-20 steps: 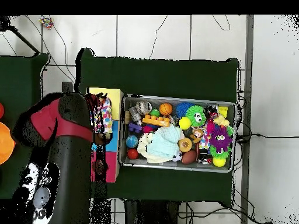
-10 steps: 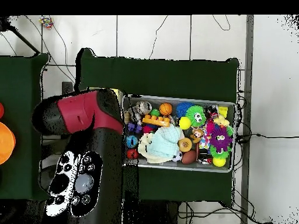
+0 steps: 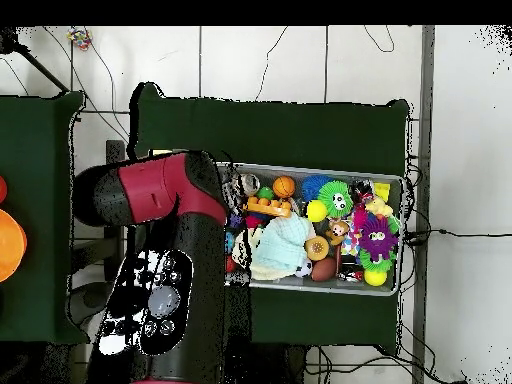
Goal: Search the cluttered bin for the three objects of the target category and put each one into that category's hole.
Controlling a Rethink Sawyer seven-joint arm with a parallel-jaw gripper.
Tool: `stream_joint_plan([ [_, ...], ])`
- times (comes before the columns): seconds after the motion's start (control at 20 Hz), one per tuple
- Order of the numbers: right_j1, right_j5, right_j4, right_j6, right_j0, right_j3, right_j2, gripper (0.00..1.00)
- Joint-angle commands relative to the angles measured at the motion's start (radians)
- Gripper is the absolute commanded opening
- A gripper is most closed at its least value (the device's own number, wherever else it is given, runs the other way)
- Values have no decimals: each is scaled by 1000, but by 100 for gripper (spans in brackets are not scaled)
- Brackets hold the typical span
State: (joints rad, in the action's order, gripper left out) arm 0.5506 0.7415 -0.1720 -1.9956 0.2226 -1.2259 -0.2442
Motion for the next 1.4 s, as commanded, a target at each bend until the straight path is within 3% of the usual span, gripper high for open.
stream_joint_plan([
  [0.05,-77,-61,-147,-109,92,29,-57,100],
  [0.15,-80,-45,-133,-143,106,15,-68,100],
  [0.4,-134,-40,-33,-117,25,-24,47,100],
  [0.8,-200,-55,-19,-179,53,27,27,100],
  [1.0,-257,-60,15,-139,15,77,79,100],
  [1.15,-280,-60,3,-116,18,120,67,100],
  [1.4,-282,-78,-18,-136,50,124,30,100],
])
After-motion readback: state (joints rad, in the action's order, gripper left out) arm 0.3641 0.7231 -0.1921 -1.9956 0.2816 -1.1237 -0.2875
